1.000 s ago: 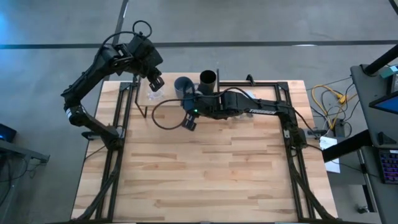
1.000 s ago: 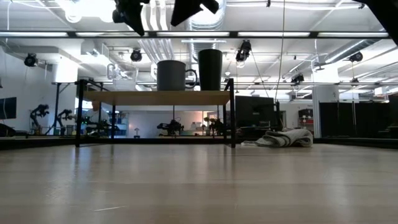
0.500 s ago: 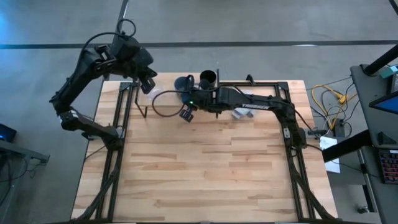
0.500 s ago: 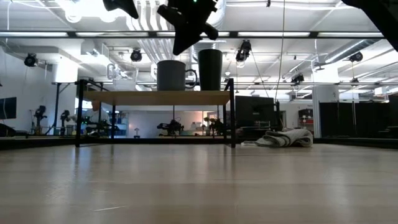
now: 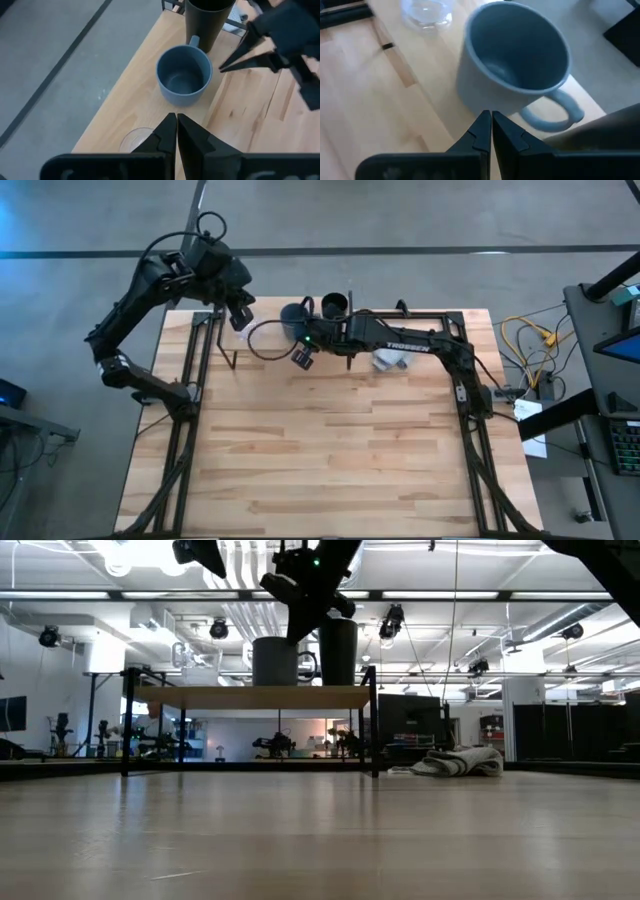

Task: Stack small to large cups/mugs on shelf
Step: Adjust the blue mug on the shelf

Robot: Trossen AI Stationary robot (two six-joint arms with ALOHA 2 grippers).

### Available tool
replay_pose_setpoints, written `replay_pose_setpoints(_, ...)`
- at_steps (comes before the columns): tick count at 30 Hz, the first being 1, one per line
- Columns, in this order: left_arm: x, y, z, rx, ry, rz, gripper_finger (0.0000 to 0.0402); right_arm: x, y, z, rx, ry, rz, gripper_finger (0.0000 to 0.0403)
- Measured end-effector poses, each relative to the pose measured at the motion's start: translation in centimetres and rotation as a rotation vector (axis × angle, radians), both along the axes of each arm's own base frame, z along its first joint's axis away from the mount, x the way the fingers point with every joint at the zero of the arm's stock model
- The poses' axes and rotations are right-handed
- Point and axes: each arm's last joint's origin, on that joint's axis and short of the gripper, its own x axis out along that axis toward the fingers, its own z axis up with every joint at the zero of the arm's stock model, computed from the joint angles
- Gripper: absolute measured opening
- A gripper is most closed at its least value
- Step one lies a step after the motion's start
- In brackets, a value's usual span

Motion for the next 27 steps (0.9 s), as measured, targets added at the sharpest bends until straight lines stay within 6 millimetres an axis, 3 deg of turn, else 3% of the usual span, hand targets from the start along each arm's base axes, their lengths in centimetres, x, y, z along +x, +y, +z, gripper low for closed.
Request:
replay_pose_setpoints(19, 0.6, 0.4, -0.4, -0.012, 0.014, 0.003, 0.0, 0.5, -1.8, -0.1, -0.026, -0.042, 0.075, 0.0008)
replay_pose_setpoints(27, 0.6, 0.4, -0.4, -0.014, 0.012, 0.005, 0.0, 1.2, -1.7, 0.5, 0.007, -0.145, 0.156, 0.0008)
